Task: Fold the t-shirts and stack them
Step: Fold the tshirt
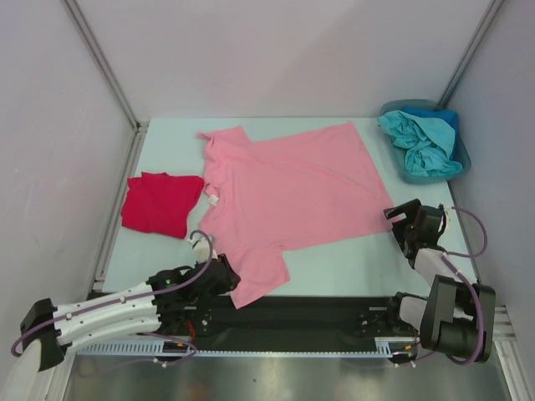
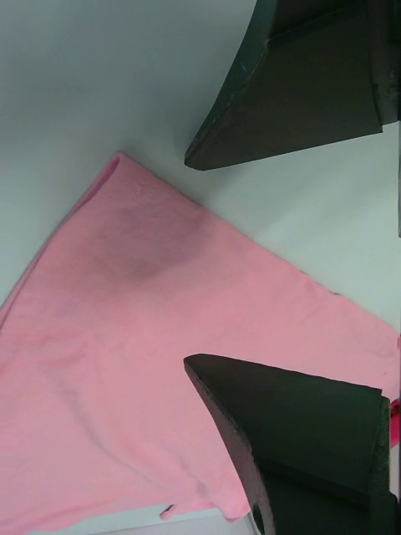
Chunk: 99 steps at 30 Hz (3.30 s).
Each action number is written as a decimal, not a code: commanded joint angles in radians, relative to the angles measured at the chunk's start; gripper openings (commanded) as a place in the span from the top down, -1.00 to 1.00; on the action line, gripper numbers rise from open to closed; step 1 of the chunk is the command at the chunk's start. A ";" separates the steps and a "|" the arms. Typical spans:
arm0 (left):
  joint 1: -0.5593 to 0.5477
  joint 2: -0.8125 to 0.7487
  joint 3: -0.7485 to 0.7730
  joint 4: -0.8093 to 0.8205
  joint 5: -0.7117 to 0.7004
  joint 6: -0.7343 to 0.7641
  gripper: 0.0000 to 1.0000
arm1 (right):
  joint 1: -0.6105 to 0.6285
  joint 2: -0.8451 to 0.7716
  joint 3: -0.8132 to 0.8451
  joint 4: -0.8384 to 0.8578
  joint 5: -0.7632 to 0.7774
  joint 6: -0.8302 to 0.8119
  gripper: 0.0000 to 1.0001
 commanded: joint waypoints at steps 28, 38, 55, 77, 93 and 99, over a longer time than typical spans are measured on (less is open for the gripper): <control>-0.007 0.024 0.057 0.041 -0.025 0.025 0.16 | -0.002 0.135 0.028 0.096 0.016 0.042 -0.14; -0.007 0.021 0.069 0.030 -0.026 0.027 0.99 | 0.010 0.126 0.044 0.079 0.019 0.045 1.00; -0.008 -0.043 0.209 -0.257 -0.063 -0.105 0.99 | -0.002 -0.138 0.071 -0.208 0.107 0.061 1.00; -0.008 -0.155 0.443 -0.640 -0.187 -0.309 0.99 | 0.070 -0.362 0.014 -0.441 0.050 0.101 1.00; -0.008 -0.111 0.471 -0.620 -0.222 -0.300 0.99 | 0.053 -0.310 0.115 -0.438 0.036 0.061 1.00; 0.005 -0.010 0.601 -0.584 -0.325 -0.196 1.00 | 0.040 -0.242 0.170 -0.401 0.012 0.070 1.00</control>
